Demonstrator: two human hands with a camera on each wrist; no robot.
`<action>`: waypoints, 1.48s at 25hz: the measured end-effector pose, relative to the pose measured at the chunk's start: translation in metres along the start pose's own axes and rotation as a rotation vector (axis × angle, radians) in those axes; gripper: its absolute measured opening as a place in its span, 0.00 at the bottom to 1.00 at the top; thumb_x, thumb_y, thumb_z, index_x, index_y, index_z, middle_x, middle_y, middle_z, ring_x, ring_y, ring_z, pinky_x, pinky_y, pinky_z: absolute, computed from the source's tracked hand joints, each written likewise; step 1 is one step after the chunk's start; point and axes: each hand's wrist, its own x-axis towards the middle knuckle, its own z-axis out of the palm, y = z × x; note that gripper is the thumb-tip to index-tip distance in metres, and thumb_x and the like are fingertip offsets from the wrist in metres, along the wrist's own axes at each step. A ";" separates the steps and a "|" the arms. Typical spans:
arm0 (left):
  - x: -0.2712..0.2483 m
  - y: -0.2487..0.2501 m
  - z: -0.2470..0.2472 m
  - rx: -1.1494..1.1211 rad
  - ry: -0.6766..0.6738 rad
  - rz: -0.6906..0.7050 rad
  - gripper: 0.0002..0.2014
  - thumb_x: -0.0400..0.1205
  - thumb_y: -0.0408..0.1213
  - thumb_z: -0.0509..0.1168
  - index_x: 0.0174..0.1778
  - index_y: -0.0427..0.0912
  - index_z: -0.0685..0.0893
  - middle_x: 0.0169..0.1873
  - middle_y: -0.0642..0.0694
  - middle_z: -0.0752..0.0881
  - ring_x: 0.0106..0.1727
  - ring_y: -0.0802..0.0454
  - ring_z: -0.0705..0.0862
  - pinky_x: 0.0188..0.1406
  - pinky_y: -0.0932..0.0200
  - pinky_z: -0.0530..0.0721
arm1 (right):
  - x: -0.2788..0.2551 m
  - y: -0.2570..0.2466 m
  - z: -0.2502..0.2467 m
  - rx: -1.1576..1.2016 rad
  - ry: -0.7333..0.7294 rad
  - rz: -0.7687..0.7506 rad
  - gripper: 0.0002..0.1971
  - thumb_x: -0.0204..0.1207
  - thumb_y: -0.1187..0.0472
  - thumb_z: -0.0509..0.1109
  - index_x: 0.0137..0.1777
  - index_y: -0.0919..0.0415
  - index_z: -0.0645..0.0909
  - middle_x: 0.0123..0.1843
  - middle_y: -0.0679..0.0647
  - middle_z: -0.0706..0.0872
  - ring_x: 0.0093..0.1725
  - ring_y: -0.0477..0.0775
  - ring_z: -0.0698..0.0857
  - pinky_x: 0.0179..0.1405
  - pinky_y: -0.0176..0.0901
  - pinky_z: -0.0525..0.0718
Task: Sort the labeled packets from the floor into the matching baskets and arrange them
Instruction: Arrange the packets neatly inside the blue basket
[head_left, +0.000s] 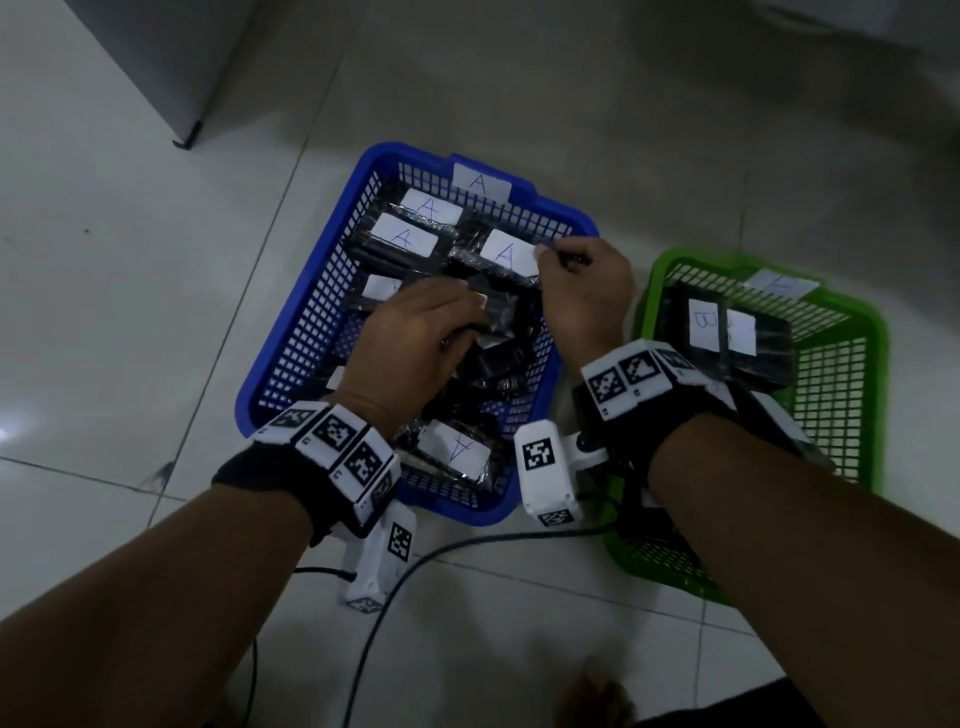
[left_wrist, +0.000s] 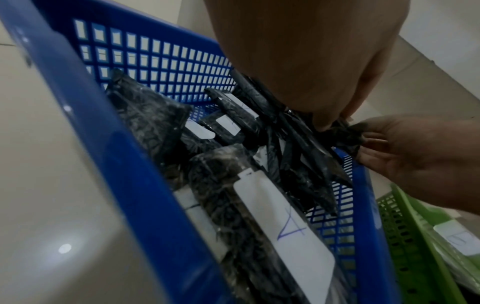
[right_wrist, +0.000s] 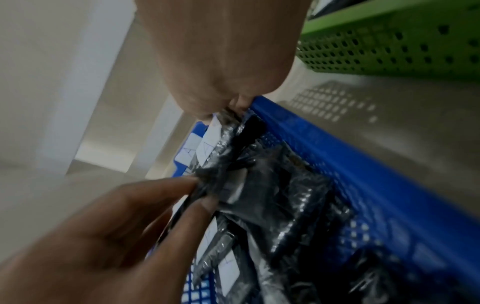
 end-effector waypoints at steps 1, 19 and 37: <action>0.003 -0.003 0.001 -0.004 -0.031 0.002 0.09 0.74 0.28 0.74 0.50 0.38 0.90 0.54 0.42 0.90 0.59 0.42 0.86 0.63 0.45 0.83 | -0.001 0.001 -0.001 -0.061 -0.030 -0.049 0.10 0.76 0.58 0.74 0.53 0.62 0.89 0.47 0.53 0.90 0.45 0.47 0.87 0.50 0.36 0.85; -0.053 -0.045 -0.087 0.050 -0.903 -0.525 0.16 0.70 0.60 0.75 0.45 0.53 0.91 0.40 0.57 0.88 0.43 0.60 0.84 0.37 0.68 0.79 | -0.083 -0.022 0.052 -0.611 -1.066 -0.427 0.12 0.73 0.50 0.75 0.53 0.52 0.87 0.52 0.55 0.87 0.50 0.54 0.87 0.54 0.49 0.88; -0.061 -0.056 -0.085 0.021 -0.817 -0.470 0.11 0.80 0.40 0.70 0.57 0.47 0.88 0.53 0.51 0.88 0.55 0.51 0.84 0.49 0.63 0.78 | -0.088 -0.011 0.044 -0.660 -1.047 -0.562 0.17 0.85 0.52 0.56 0.73 0.48 0.72 0.50 0.61 0.88 0.47 0.67 0.86 0.46 0.53 0.84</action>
